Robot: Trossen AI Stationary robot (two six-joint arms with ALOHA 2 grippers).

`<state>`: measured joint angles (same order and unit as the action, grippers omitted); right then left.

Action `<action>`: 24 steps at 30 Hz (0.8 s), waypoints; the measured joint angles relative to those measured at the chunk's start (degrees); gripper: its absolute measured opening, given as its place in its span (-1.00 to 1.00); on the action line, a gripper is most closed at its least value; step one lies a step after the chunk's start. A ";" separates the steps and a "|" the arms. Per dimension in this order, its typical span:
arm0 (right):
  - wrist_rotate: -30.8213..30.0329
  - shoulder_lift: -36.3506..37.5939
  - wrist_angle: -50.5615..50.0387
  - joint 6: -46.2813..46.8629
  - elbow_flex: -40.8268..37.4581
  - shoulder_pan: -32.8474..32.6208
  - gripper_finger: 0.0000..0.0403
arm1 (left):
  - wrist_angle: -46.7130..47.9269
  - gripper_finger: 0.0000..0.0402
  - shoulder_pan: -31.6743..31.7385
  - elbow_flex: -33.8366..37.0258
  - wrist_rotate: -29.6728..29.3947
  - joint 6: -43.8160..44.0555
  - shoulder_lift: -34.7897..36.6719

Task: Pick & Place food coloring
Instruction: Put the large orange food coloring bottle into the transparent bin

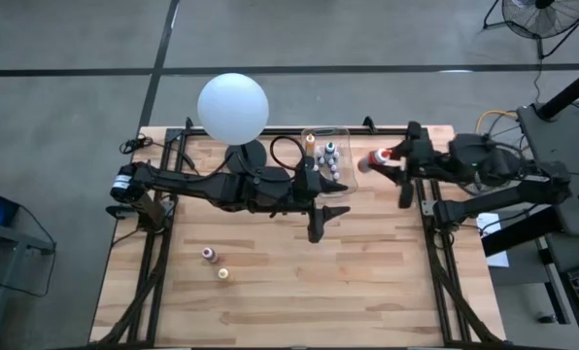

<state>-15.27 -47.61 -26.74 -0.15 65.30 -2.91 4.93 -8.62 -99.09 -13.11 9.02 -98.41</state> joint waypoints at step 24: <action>6.58 -3.11 14.09 6.46 -18.87 23.10 -0.46 | 0.23 0.07 -0.07 0.00 24.53 -1.05 3.41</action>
<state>-8.69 -50.72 -12.65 6.32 46.44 20.20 5.16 -8.69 -99.09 11.42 7.97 -95.00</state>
